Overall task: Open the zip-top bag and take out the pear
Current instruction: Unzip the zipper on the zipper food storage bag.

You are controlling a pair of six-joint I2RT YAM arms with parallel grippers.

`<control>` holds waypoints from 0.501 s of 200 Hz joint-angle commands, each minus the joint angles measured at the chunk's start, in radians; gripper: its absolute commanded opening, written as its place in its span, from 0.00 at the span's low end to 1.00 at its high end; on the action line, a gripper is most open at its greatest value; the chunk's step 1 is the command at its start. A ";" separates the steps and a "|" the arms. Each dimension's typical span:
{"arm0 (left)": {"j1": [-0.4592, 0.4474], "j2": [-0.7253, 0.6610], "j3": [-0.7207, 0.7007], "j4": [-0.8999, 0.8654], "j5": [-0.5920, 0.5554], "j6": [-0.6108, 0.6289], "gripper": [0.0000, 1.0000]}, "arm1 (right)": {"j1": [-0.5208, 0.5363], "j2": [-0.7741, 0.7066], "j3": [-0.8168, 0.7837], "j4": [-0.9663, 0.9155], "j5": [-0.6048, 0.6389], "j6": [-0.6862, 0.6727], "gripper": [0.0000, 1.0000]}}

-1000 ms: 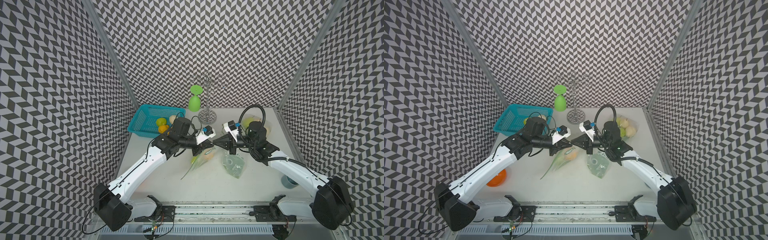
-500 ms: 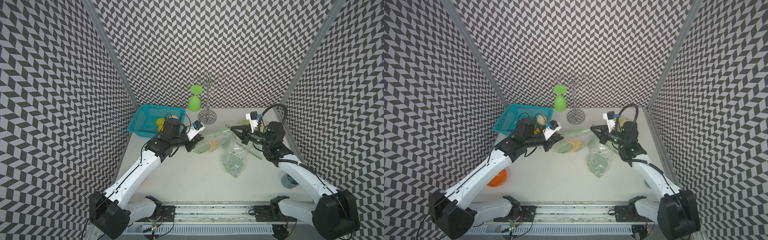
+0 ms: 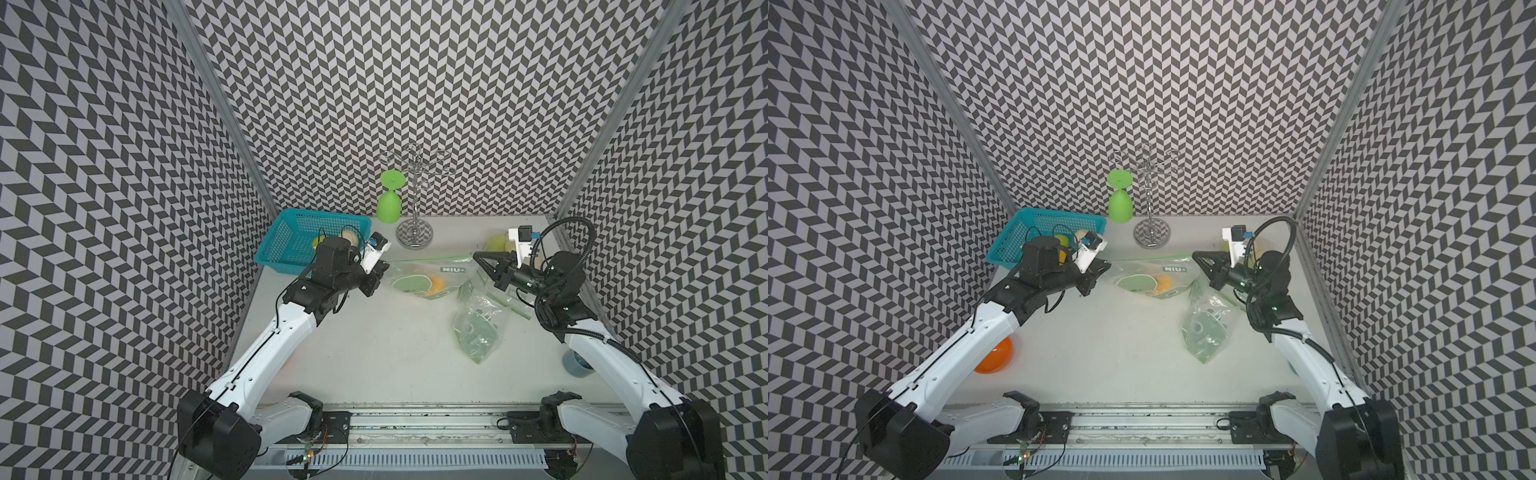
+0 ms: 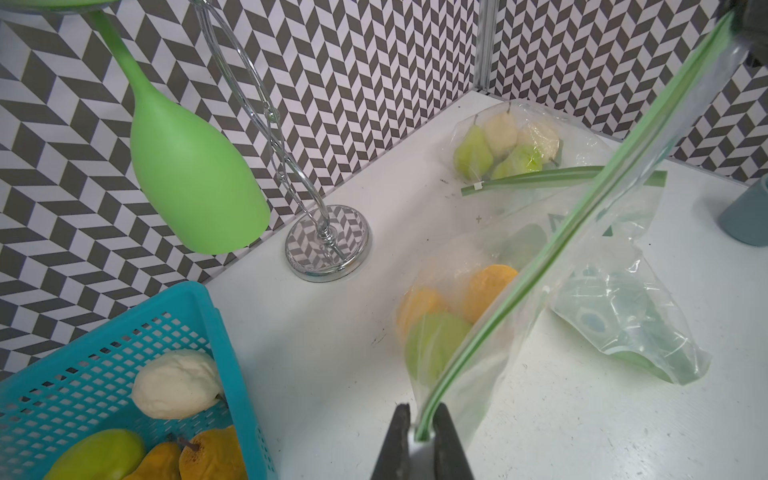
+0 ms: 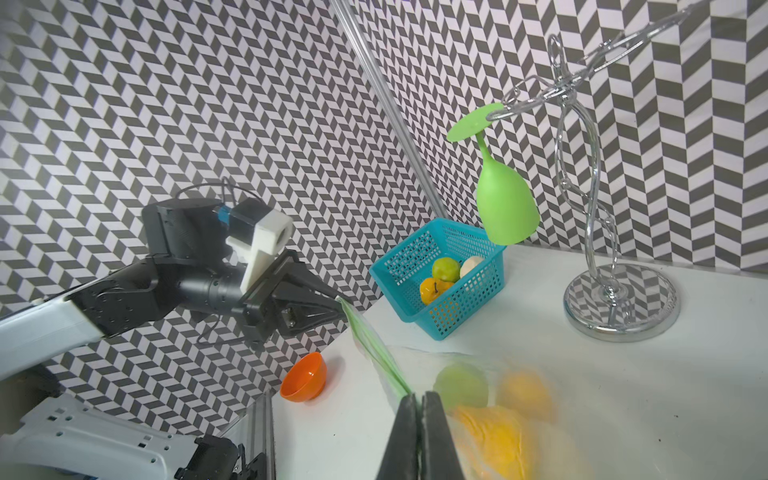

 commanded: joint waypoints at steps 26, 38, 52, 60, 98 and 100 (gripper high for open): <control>-0.061 0.131 0.171 0.111 -0.009 0.008 0.00 | 0.091 0.087 0.128 0.049 -0.060 -0.109 0.00; -0.064 0.175 0.220 0.142 0.007 0.023 0.00 | 0.129 0.109 0.187 -0.017 -0.021 -0.186 0.00; -0.064 0.228 0.291 0.157 0.025 0.044 0.00 | 0.137 0.143 0.235 -0.023 0.014 -0.201 0.00; -0.063 0.255 0.328 0.167 0.029 0.060 0.00 | 0.138 0.163 0.261 -0.007 0.028 -0.195 0.00; -0.060 0.329 0.452 0.201 0.068 0.129 0.00 | 0.142 0.176 0.348 -0.052 0.089 -0.243 0.00; -0.061 0.328 0.451 0.206 0.067 0.132 0.00 | 0.143 0.173 0.348 -0.056 0.092 -0.247 0.00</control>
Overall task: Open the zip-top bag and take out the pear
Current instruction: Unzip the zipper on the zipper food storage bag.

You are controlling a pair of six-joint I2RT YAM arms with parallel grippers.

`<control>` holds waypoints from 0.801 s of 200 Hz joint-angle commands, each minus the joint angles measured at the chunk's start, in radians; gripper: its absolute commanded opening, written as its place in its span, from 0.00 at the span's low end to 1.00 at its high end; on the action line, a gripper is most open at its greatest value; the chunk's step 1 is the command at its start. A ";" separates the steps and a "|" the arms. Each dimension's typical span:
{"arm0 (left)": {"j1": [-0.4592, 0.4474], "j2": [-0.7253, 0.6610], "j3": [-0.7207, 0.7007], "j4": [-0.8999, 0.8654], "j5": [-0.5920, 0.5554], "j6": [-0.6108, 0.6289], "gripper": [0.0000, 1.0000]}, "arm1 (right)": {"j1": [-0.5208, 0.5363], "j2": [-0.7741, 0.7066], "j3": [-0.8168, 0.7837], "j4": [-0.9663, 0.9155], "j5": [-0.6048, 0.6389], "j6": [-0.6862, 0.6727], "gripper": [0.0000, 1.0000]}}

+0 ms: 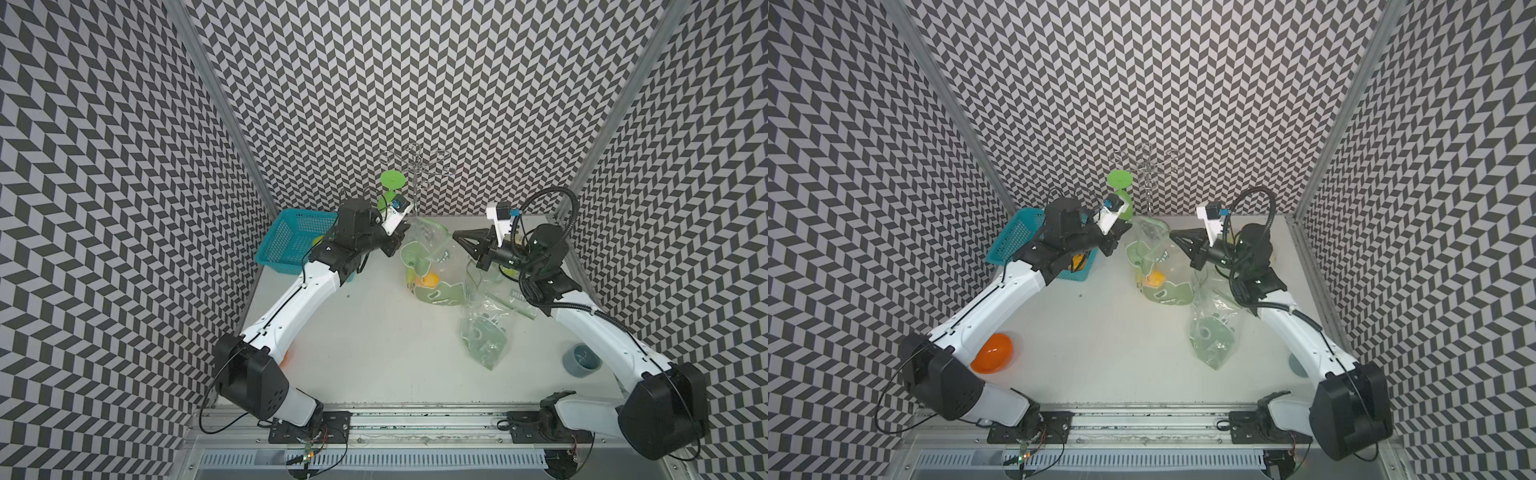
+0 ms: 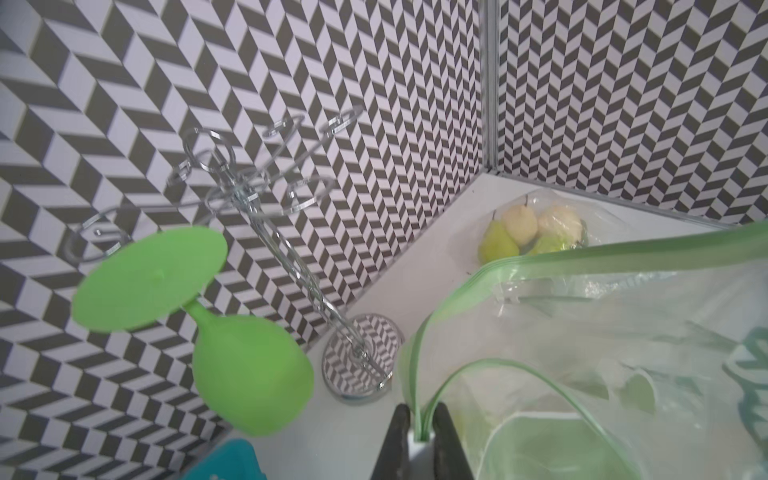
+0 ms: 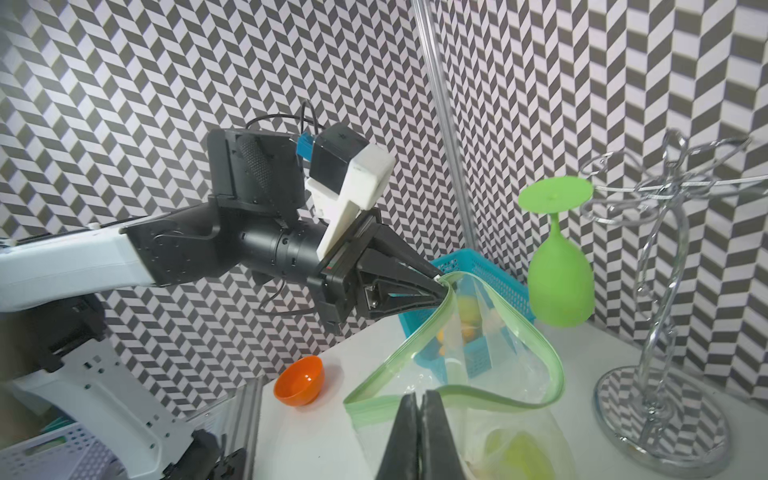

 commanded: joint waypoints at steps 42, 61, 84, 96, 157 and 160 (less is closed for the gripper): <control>-0.001 -0.103 -0.179 0.281 0.054 -0.031 0.00 | 0.220 -0.134 -0.125 -0.161 0.297 -0.223 0.00; -0.005 -0.195 -0.363 0.381 0.034 -0.119 0.00 | 0.355 -0.191 -0.250 -0.160 0.413 -0.186 0.02; -0.006 -0.304 -0.556 0.445 0.002 -0.192 0.00 | 0.519 -0.220 -0.358 -0.142 0.519 -0.113 0.11; -0.009 -0.346 -0.618 0.442 -0.009 -0.208 0.00 | 0.556 -0.205 -0.352 -0.182 0.534 -0.096 0.23; -0.013 -0.446 -0.698 0.370 0.002 -0.167 0.00 | 0.533 -0.199 -0.079 -0.406 0.688 -0.028 0.51; -0.013 -0.447 -0.697 0.368 0.001 -0.166 0.00 | 0.528 -0.196 -0.060 -0.419 0.691 -0.025 0.52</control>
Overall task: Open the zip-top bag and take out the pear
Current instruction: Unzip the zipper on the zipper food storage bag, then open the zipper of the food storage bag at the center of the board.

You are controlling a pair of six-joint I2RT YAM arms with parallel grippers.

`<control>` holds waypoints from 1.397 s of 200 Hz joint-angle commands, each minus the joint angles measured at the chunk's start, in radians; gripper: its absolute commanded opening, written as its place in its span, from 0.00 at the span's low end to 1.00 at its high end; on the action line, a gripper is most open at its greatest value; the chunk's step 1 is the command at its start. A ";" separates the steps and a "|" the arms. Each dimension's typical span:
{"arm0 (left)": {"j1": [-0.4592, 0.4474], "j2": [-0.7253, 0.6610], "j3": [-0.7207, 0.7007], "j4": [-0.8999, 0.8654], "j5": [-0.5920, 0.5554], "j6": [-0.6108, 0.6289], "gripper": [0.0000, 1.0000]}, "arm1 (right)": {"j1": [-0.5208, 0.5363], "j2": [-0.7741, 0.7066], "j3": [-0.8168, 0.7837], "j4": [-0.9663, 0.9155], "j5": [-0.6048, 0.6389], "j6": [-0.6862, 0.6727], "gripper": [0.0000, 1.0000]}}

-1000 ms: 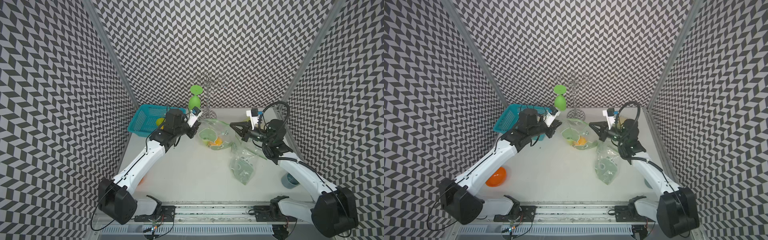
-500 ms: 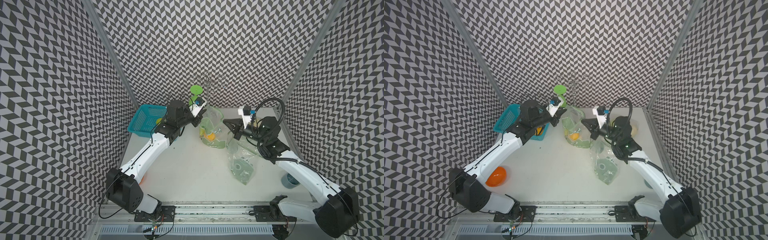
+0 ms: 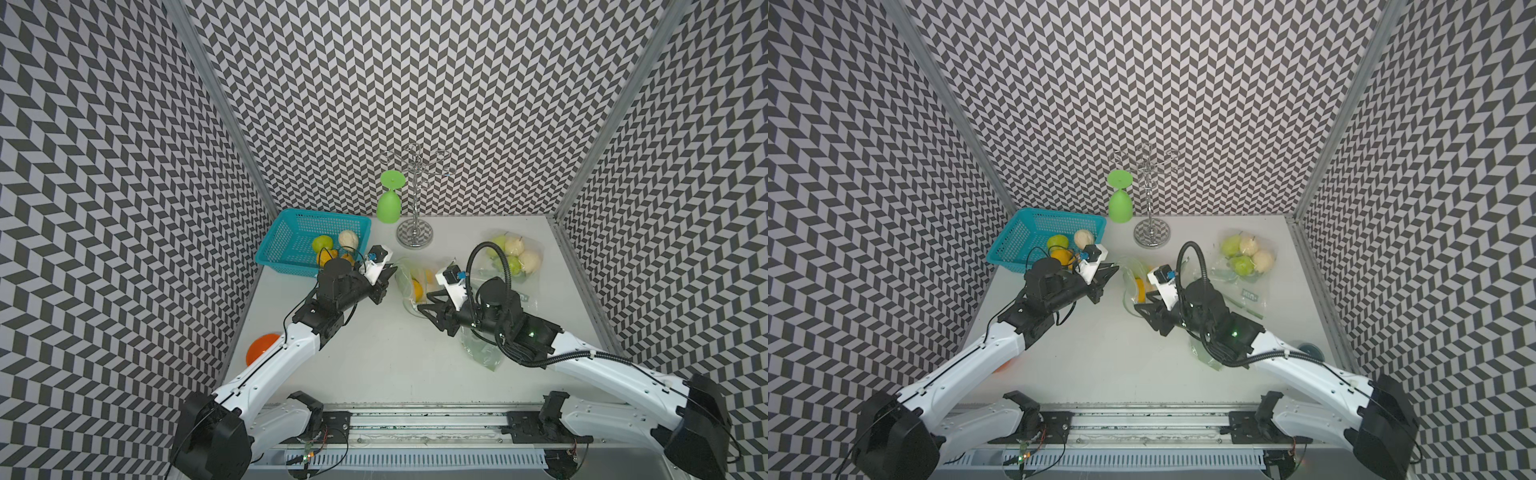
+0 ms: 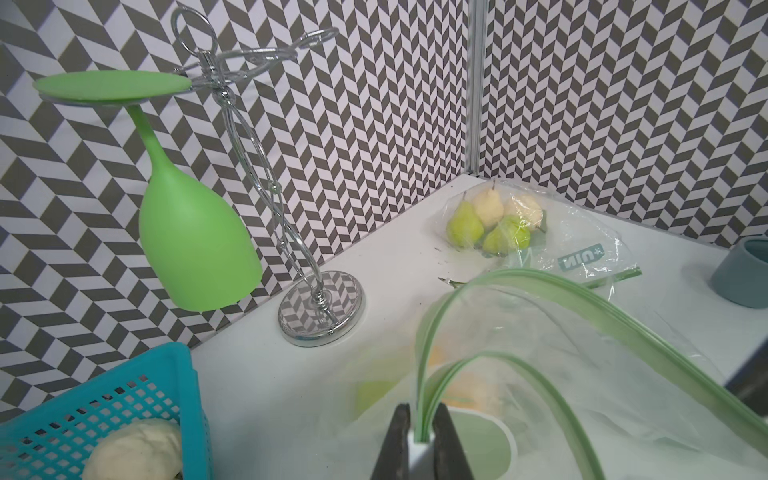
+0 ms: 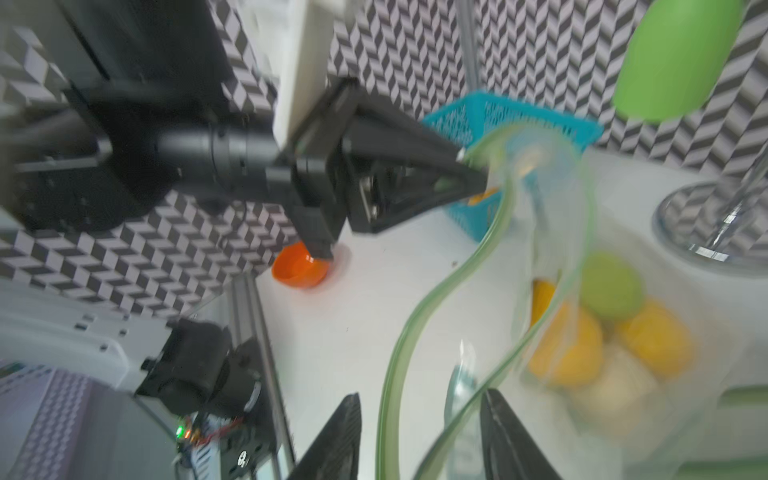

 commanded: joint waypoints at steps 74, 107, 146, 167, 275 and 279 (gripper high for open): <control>-0.010 -0.026 -0.002 -0.003 0.018 0.010 0.00 | -0.121 0.241 0.323 -0.194 0.059 0.032 0.55; -0.010 -0.031 -0.006 -0.015 0.016 0.018 0.00 | -0.121 0.284 0.314 -0.191 0.056 0.023 0.54; -0.010 -0.049 -0.014 -0.040 0.009 0.020 0.00 | -0.121 0.284 0.320 -0.201 0.105 0.030 0.10; -0.008 -0.059 0.056 -0.128 -0.058 -0.110 0.48 | -0.118 0.249 0.299 -0.181 0.123 0.051 0.00; -0.378 -0.335 -0.069 -0.180 -0.109 -1.035 0.41 | 0.032 0.207 0.171 -0.070 0.121 0.189 0.00; -0.383 -0.328 -0.075 -0.187 -0.123 -1.047 0.38 | 0.037 0.206 0.167 -0.066 0.123 0.192 0.00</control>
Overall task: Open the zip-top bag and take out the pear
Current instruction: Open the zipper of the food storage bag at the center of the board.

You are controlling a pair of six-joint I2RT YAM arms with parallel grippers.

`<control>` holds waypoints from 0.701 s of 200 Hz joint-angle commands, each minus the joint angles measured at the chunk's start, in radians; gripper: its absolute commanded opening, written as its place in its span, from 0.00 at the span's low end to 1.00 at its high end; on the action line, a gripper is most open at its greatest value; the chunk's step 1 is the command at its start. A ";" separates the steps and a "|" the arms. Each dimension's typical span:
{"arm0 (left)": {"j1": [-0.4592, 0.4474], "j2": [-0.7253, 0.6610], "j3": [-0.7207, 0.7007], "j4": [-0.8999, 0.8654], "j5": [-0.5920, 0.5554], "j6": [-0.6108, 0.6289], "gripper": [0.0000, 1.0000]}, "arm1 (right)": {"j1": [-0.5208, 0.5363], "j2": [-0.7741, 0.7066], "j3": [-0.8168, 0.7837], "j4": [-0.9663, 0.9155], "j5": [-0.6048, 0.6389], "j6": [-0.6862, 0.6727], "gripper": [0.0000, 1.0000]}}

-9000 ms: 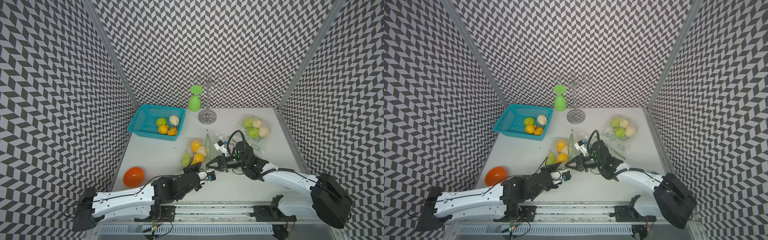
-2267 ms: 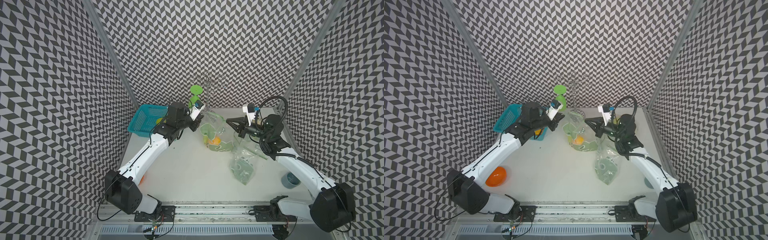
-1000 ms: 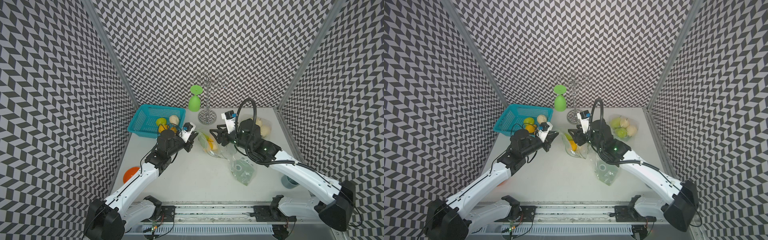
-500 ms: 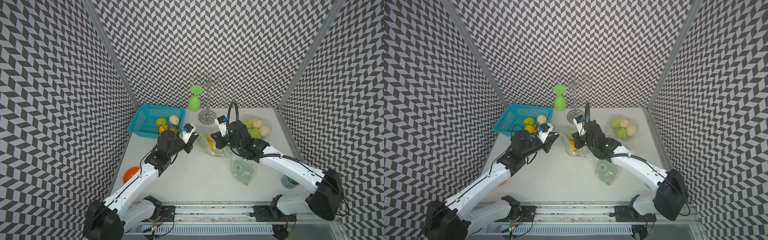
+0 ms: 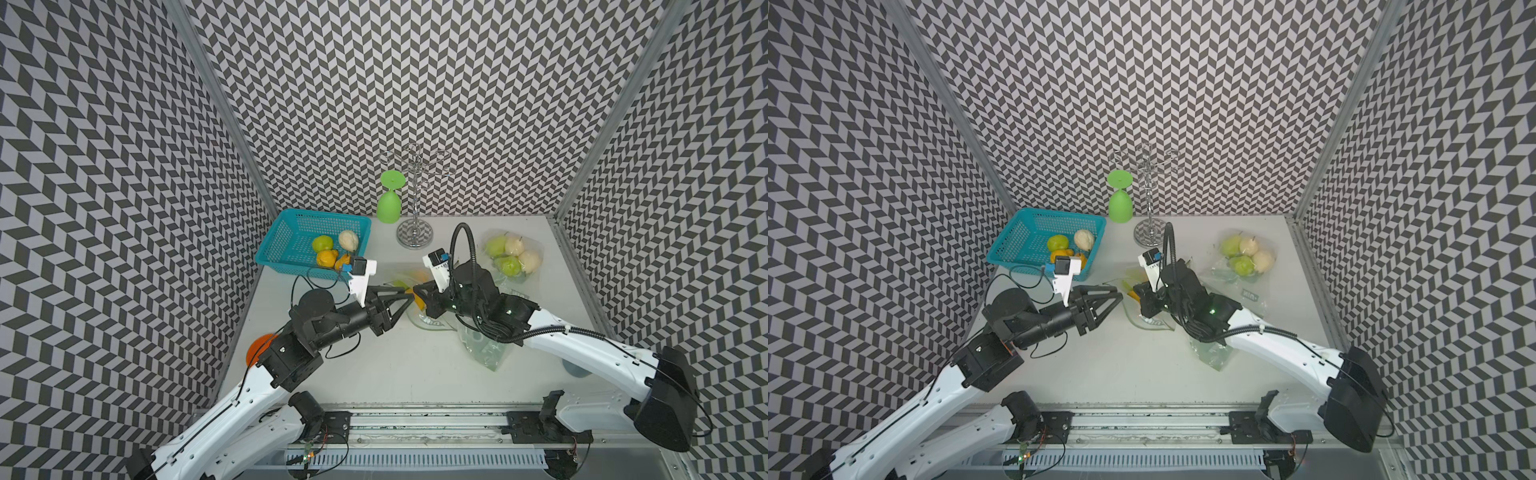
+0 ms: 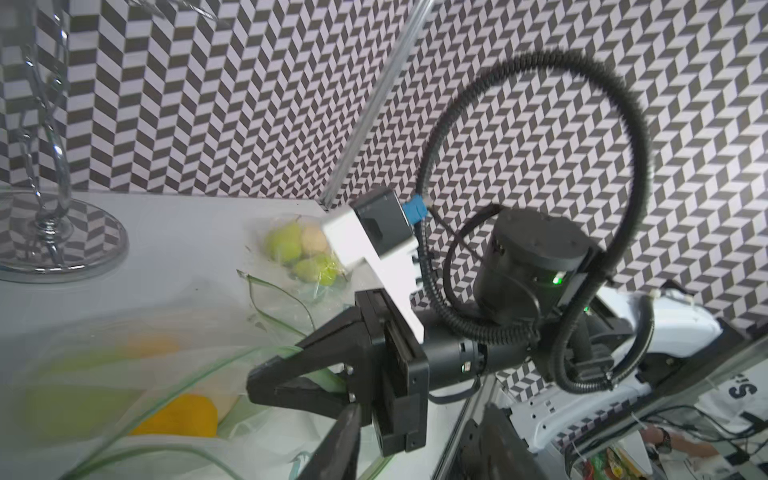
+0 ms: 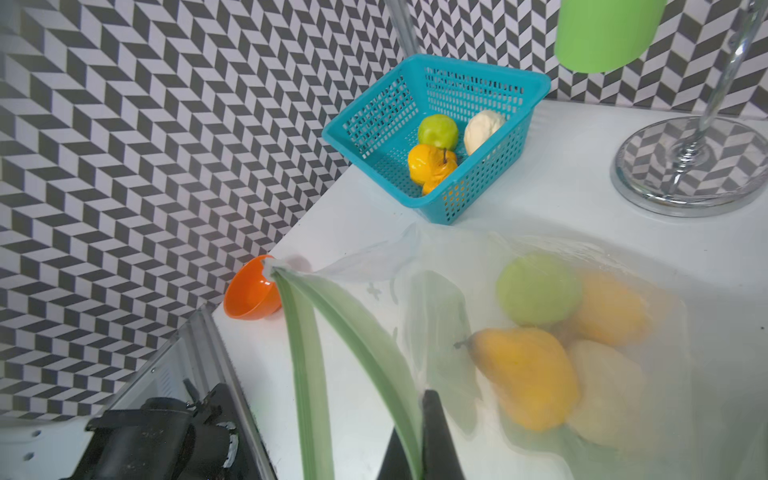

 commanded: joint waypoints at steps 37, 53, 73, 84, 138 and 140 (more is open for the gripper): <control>-0.065 0.066 -0.131 0.052 -0.193 -0.259 0.30 | 0.088 -0.011 -0.033 0.098 0.057 0.081 0.00; -0.066 0.086 -0.131 0.010 -0.239 -0.249 0.24 | 0.103 -0.029 -0.059 0.119 0.067 0.104 0.00; -0.064 0.091 -0.151 -0.040 -0.305 -0.236 0.23 | 0.124 -0.053 -0.086 0.147 0.074 0.132 0.00; -0.064 0.093 -0.155 -0.079 -0.335 -0.217 0.22 | 0.138 -0.063 -0.099 0.160 0.091 0.145 0.00; -0.036 0.088 -0.245 -0.268 -0.484 -0.211 0.21 | 0.225 -0.136 -0.183 0.299 0.237 0.229 0.00; -0.035 0.088 -0.249 -0.272 -0.489 -0.213 0.21 | 0.230 -0.136 -0.182 0.300 0.246 0.230 0.00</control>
